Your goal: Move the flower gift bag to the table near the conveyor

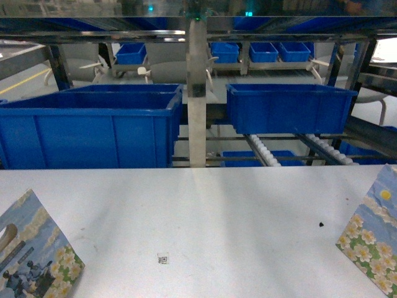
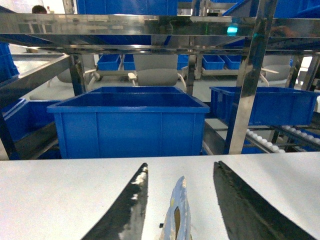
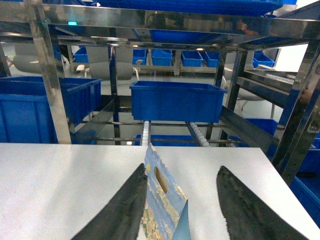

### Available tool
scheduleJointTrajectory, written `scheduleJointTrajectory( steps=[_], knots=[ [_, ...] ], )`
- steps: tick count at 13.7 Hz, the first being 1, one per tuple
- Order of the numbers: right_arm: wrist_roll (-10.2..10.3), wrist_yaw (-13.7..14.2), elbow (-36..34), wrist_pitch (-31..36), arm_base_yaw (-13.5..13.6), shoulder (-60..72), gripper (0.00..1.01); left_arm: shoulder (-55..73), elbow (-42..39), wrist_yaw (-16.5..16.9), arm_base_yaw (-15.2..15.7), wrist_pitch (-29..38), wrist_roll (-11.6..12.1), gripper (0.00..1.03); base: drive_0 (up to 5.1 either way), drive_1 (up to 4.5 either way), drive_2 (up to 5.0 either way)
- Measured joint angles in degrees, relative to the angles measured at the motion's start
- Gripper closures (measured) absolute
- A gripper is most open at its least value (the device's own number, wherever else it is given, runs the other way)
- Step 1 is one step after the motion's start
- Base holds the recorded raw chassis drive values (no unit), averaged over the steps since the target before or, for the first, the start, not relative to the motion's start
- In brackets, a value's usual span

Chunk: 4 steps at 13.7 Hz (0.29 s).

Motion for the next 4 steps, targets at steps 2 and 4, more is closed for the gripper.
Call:
scheduleJointTrajectory(
  steps=[2,4],
  knots=[
    [0.0,0.0,0.0,0.0,0.0,0.0,0.37,0.0,0.0,0.0,0.0,0.0,0.0,0.38,0.0,0.0,0.0],
    [0.0,0.0,0.0,0.0,0.0,0.0,0.1,0.0,0.0,0.0,0.0,0.0,0.0,0.11,0.0,0.0,0.0]
  ],
)
